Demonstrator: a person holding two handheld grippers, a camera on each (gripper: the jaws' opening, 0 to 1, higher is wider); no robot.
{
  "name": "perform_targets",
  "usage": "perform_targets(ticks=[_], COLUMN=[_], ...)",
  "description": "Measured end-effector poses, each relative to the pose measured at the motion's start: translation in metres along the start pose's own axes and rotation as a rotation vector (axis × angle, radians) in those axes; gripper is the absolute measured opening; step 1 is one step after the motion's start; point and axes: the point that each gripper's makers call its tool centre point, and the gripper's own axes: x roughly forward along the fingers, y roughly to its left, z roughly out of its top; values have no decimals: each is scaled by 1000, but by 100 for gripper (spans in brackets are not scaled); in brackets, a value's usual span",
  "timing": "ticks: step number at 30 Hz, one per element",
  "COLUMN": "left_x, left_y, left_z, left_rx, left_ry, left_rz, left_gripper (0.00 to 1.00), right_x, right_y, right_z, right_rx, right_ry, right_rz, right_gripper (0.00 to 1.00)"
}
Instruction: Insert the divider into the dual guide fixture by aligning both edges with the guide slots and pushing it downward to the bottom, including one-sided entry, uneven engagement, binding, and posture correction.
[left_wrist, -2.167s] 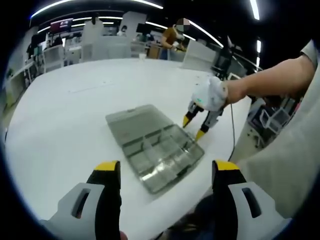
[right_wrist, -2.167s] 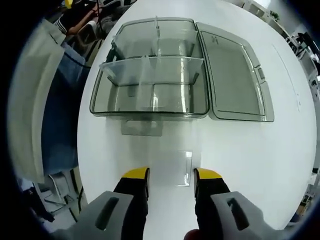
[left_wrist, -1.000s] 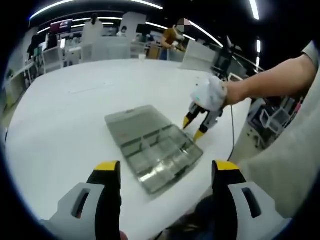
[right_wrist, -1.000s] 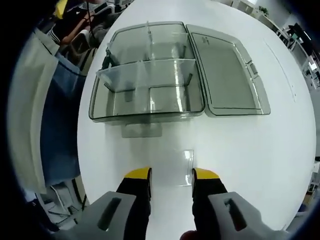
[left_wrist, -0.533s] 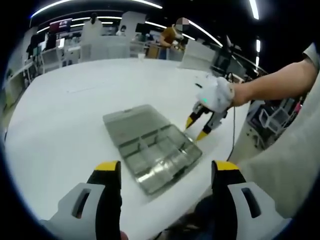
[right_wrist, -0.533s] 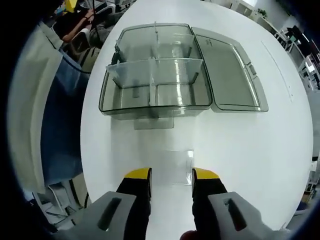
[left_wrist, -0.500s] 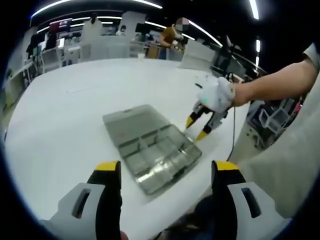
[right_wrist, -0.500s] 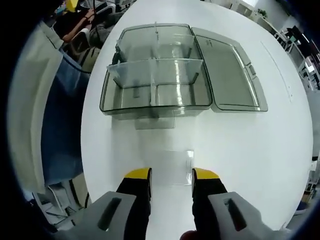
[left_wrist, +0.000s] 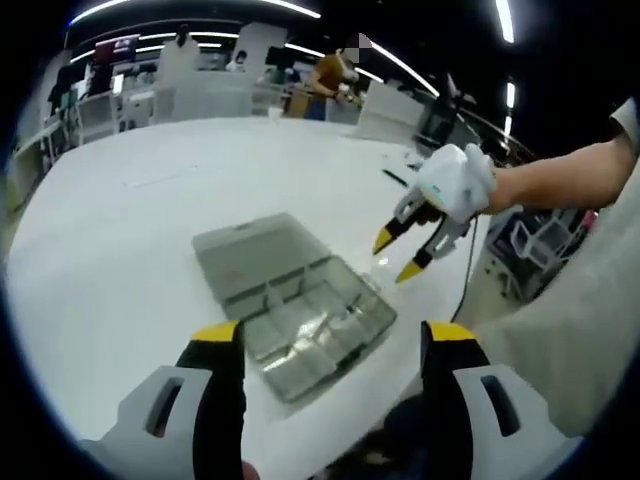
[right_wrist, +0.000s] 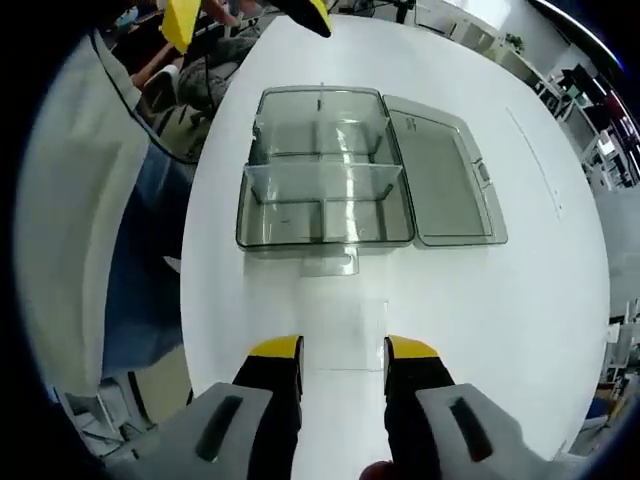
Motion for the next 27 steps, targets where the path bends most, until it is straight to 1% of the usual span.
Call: perform_targets(ticks=[5, 16, 22, 27], left_x=[3, 6, 8, 9], left_y=[-3, -3, -5, -6], left_z=[0, 4, 5, 6], left_rx=[-2, 1, -4, -6], left_ry=[8, 5, 9, 12], left_rz=[-22, -32, -44, -49], left_gripper=[67, 65, 63, 59], right_x=[-8, -22, -32, -38], right_y=[1, 3, 3, 1], right_z=[3, 6, 17, 26], right_rx=[1, 12, 5, -4], right_ry=[-13, -35, -67, -85], right_rz=[-21, -53, -73, -91], right_gripper=[27, 27, 27, 27])
